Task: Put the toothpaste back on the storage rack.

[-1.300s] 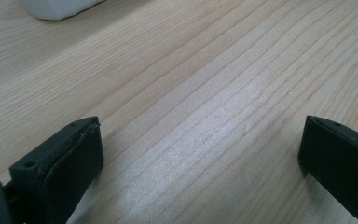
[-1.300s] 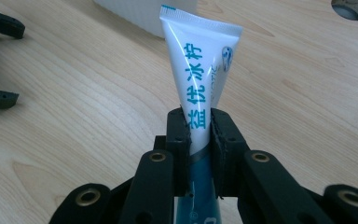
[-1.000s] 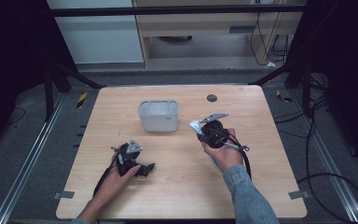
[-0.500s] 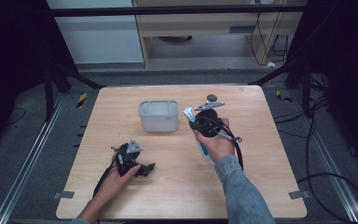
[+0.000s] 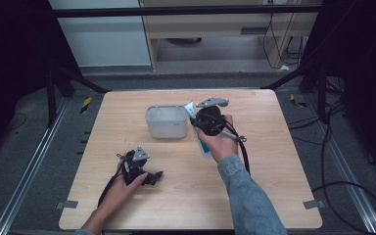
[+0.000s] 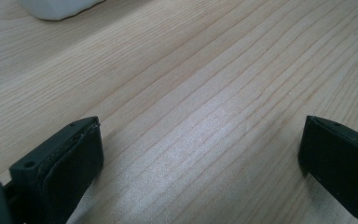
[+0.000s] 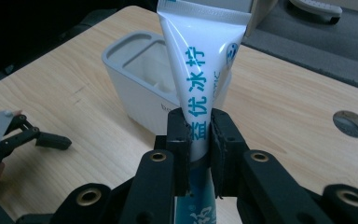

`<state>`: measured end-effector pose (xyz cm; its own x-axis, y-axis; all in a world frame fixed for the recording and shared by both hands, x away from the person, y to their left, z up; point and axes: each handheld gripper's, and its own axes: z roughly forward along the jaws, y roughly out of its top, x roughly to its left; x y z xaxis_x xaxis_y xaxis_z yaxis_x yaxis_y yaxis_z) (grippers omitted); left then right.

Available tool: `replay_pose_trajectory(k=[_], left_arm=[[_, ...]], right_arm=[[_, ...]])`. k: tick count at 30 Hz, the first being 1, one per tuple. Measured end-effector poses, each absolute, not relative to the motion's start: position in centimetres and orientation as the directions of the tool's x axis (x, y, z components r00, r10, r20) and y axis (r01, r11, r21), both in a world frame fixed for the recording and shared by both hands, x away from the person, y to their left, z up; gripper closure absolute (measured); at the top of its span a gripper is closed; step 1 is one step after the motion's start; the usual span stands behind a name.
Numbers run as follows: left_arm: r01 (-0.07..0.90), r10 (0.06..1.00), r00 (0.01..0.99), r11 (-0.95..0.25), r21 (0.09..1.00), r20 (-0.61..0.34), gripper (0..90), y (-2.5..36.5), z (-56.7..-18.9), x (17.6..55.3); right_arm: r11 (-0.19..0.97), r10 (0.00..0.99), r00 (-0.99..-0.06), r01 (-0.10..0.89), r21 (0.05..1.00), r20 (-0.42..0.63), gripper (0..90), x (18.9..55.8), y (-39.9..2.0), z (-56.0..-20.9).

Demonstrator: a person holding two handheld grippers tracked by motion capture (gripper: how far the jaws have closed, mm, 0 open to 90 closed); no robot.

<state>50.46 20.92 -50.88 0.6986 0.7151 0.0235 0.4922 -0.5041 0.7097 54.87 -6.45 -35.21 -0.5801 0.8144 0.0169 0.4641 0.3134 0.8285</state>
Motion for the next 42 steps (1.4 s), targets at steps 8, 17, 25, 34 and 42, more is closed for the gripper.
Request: replay_pose_trajectory(k=[8, 17, 25, 34, 42], left_arm=[[0.493, 0.716, 0.698, -0.503, 0.71, 0.022, 0.0, 20.9, -50.9, 50.5], [0.493, 0.716, 0.698, -0.503, 0.709, 0.022, 0.0, 20.9, -50.9, 50.5], [0.493, 0.715, 0.699, -0.504, 0.709, 0.023, 0.0, 20.9, -50.9, 50.5], [0.494, 0.715, 0.699, -0.504, 0.709, 0.021, 0.0, 20.9, -50.9, 50.5], [0.493, 0.714, 0.699, -0.505, 0.708, 0.023, 0.0, 20.9, -50.9, 50.5]], right_arm=[[0.311, 0.802, -0.597, 0.423, 0.851, 0.004, 79.6, 55.8, -4.0, -33.2], [0.307, 0.803, -0.596, 0.394, 0.866, -0.013, 79.7, 56.8, -3.0, -31.3], [0.306, 0.8, -0.599, 0.365, 0.879, -0.03, 79.6, 57.2, -2.3, -29.8], [0.304, 0.812, -0.582, 0.359, 0.882, -0.043, 79.7, 58.3, -2.1, -28.9], [0.28, 0.833, -0.552, 0.351, 0.894, -0.044, 79.7, 60.3, -1.8, -27.7]])
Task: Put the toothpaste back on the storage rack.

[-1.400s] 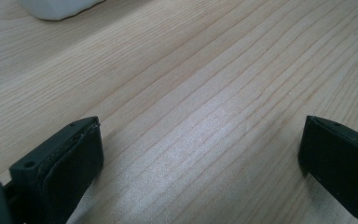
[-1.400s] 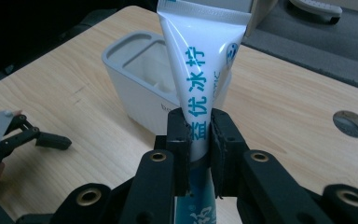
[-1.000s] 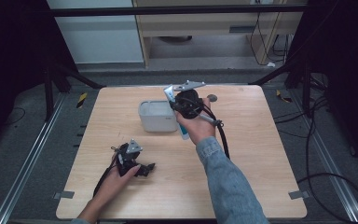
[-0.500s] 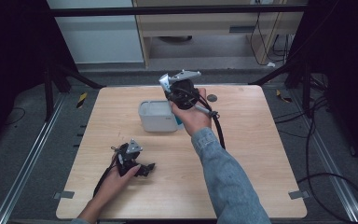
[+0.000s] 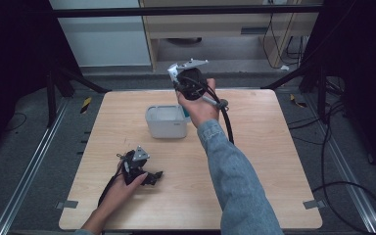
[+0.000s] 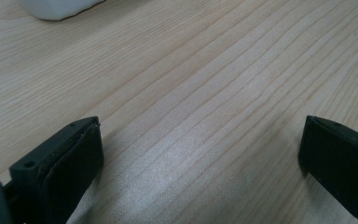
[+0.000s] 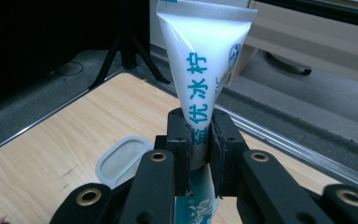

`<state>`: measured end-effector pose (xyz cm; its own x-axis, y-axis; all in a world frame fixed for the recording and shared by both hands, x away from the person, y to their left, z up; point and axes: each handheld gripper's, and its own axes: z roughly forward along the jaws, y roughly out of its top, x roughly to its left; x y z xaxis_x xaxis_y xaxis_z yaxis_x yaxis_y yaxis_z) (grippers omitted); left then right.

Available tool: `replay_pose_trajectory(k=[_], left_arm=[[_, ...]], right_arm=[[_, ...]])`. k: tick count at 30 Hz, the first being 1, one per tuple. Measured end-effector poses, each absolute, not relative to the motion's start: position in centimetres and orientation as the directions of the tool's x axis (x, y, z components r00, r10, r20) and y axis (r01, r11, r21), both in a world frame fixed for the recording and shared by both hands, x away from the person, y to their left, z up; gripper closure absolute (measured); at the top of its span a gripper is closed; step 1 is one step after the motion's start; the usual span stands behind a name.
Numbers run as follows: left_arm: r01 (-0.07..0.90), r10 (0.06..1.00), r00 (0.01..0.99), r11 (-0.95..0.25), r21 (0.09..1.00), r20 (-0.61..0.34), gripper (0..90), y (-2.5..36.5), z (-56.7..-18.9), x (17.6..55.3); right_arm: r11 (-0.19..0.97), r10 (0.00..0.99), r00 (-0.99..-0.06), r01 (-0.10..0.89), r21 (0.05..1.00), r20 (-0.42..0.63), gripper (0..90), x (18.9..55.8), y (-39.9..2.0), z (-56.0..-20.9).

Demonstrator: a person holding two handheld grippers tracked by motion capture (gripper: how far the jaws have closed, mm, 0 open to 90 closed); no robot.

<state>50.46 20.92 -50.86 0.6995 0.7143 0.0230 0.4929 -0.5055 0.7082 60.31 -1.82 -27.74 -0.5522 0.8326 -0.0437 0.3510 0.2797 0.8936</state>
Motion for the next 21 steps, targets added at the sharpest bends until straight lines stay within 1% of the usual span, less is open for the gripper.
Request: replay_pose_trajectory(k=[10, 21], left_arm=[[0.493, 0.714, 0.7, -0.506, 0.708, 0.022, 0.0, 20.9, -50.9, 50.5], [0.493, 0.714, 0.7, -0.505, 0.708, 0.022, 0.0, 20.9, -50.9, 50.5]], right_arm=[[0.256, 0.843, -0.537, 0.333, 0.907, -0.041, 79.7, 61.9, -1.0, -27.2], [0.235, 0.849, -0.528, 0.323, 0.917, -0.032, 79.7, 62.7, -0.7, -27.4]])
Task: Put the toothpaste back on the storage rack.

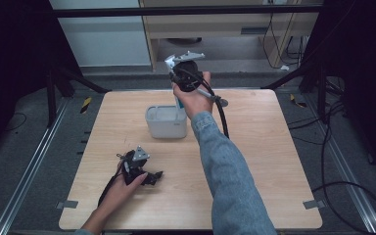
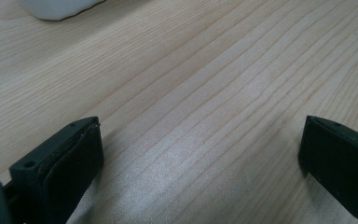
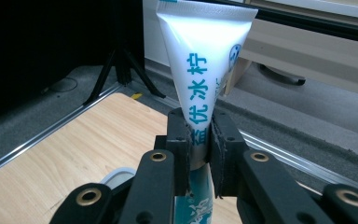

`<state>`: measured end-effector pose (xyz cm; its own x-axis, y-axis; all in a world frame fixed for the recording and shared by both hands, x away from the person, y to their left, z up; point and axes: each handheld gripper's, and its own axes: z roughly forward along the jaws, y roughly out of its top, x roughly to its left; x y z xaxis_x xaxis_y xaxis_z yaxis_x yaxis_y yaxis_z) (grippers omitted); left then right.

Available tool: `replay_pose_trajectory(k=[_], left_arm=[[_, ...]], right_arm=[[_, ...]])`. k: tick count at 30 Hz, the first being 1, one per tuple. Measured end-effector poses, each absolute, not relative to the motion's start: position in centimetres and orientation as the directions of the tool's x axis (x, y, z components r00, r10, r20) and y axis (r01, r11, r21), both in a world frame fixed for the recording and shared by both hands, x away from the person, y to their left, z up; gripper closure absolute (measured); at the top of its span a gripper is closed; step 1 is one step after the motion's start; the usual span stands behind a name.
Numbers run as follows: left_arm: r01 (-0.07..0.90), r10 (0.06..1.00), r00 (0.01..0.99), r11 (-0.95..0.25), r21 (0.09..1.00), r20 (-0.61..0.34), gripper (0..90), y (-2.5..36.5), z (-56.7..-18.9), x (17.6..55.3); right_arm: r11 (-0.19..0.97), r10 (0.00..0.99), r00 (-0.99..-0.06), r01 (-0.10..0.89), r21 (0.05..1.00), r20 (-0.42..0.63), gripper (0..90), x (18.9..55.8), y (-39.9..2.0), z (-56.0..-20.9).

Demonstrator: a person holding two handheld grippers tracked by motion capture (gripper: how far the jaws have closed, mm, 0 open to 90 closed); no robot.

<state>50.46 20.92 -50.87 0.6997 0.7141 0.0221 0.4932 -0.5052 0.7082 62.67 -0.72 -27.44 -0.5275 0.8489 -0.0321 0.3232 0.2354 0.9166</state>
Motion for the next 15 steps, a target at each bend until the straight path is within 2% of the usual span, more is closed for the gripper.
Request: replay_pose_trajectory(k=[15], left_arm=[[0.493, 0.714, 0.7, -0.505, 0.708, 0.022, 0.0, 20.9, -50.9, 50.5]], right_arm=[[0.218, 0.865, -0.5, 0.307, 0.926, -0.038, 79.6, 64.3, 0.1, -28.3]])
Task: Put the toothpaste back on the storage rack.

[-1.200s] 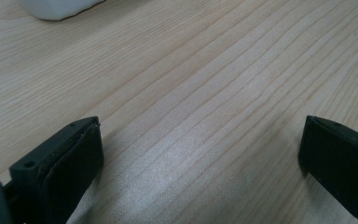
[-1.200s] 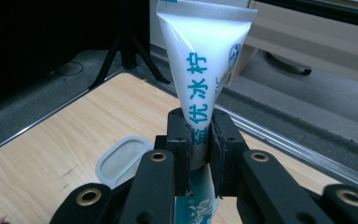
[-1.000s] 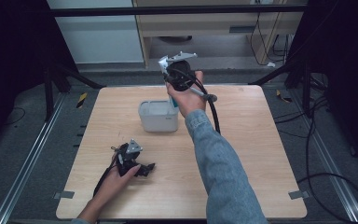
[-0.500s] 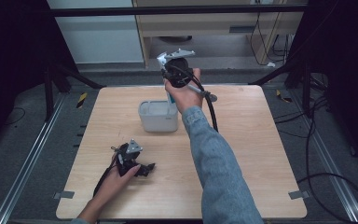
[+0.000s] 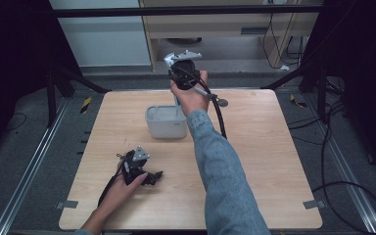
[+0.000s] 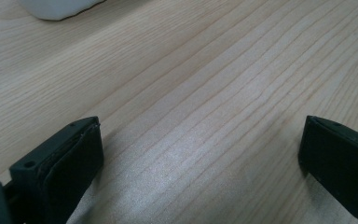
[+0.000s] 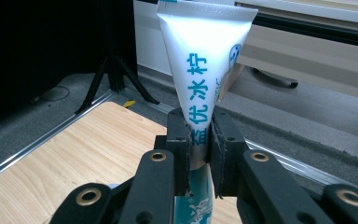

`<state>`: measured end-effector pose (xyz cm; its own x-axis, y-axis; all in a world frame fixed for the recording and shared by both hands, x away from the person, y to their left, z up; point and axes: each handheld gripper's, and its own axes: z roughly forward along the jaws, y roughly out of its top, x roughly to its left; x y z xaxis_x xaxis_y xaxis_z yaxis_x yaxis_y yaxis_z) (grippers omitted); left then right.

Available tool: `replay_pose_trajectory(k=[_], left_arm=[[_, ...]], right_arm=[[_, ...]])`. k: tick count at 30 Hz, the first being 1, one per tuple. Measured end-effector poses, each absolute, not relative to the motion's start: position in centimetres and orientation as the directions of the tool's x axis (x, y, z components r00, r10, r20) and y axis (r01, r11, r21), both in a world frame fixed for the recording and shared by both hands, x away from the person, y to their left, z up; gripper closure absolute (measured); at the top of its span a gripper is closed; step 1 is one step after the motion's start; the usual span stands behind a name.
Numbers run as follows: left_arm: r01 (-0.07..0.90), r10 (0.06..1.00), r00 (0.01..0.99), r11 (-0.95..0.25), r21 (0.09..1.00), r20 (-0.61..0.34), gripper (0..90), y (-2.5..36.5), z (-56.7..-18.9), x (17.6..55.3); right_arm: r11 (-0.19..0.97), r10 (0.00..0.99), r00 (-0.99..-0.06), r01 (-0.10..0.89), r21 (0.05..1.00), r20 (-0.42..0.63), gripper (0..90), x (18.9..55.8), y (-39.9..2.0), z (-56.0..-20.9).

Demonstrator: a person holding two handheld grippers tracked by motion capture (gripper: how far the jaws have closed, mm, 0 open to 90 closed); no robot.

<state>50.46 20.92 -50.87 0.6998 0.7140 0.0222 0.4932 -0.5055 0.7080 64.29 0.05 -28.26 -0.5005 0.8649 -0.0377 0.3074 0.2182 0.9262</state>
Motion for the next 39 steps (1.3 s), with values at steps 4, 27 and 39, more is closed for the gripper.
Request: replay_pose_trajectory(k=[4, 27, 39], left_arm=[[0.493, 0.714, 0.7, -0.506, 0.708, 0.023, 0.0, 20.9, -50.9, 50.5], [0.493, 0.714, 0.7, -0.506, 0.708, 0.022, 0.0, 20.9, -50.9, 50.5], [0.493, 0.714, 0.7, -0.505, 0.708, 0.022, 0.0, 20.9, -50.9, 50.5]], right_arm=[[0.203, 0.87, -0.492, 0.307, 0.93, -0.027, 79.6, 64.9, 0.3, -28.6], [0.195, 0.863, -0.504, 0.276, 0.941, -0.031, 79.6, 64.9, 2.5, -30.0], [0.198, 0.852, -0.523, 0.288, 0.937, -0.019, 79.6, 64.2, 3.3, -31.4]])
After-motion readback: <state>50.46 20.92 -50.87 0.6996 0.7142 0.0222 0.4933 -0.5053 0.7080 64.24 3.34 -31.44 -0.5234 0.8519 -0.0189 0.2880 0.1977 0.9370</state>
